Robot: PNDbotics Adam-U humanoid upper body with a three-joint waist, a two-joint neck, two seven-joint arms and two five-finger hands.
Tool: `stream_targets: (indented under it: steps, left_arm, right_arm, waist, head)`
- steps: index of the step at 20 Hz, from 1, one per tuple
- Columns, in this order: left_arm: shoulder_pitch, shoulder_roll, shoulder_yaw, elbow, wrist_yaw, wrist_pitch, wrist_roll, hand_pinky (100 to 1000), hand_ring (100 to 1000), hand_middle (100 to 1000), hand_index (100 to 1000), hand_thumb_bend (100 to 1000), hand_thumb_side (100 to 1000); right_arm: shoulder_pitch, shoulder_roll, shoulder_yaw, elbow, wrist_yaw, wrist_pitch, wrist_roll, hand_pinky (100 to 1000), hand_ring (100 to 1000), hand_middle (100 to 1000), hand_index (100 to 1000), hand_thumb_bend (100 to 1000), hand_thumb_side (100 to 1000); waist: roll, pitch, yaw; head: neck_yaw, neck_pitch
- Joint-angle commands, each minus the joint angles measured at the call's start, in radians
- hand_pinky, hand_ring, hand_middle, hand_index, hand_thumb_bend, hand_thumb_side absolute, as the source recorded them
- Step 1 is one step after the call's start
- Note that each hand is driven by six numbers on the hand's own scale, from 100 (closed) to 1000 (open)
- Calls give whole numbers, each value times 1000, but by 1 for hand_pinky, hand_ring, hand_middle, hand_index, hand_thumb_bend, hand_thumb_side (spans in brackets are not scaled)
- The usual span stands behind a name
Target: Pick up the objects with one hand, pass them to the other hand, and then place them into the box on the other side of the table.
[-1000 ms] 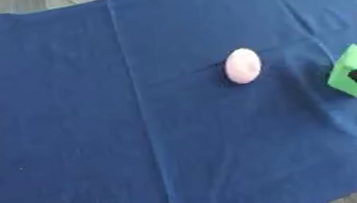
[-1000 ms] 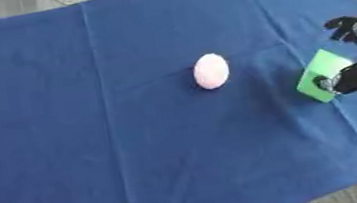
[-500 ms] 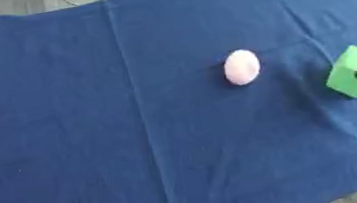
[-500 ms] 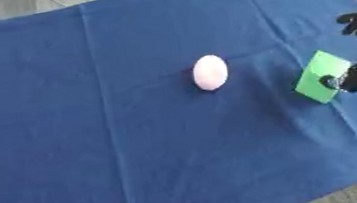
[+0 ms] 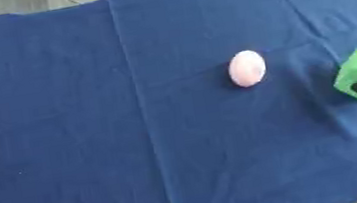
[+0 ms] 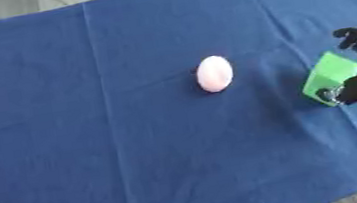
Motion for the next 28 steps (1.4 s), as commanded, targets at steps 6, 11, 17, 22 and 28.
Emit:
stream_targets:
  steps: [6, 11, 17, 22, 28]
  left_arm:
    - [-11, 8, 20, -13, 3, 4, 5, 808, 679, 696, 838, 100, 935]
    - [-15, 8, 19, -16, 3, 3, 3, 809, 677, 696, 837, 100, 934]
    - [-13, 7, 18, -16, 1, 3, 2, 810, 676, 694, 836, 100, 934]
    - [-13, 6, 19, -16, 1, 4, 2, 810, 675, 692, 833, 100, 933]
    - [-14, 5, 17, -17, -1, 4, -2, 811, 674, 690, 827, 100, 932]
  right_arm:
    - [11, 9, -11, 8, 58, 22, -13, 943, 912, 835, 966, 476, 134]
    - [17, 16, -15, 12, 62, 27, -20, 942, 912, 836, 966, 473, 130]
    - [23, 20, -13, 20, 64, 33, -15, 935, 900, 824, 951, 459, 134]
    - [19, 23, -7, 21, 61, 47, -11, 871, 794, 717, 851, 405, 100]
    - [16, 26, -3, 9, -2, 78, -22, 775, 667, 576, 758, 137, 100]
  waist:
    - [-3, -8, 10]
    - [-2, -8, 9]
    - [0, -7, 10]
    - [1, -6, 10]
    - [-1, -10, 10]
  head:
    - [-12, -19]
    - [-32, -19]
    - [-56, -25]
    - [-57, -22]
    - [-56, -18]
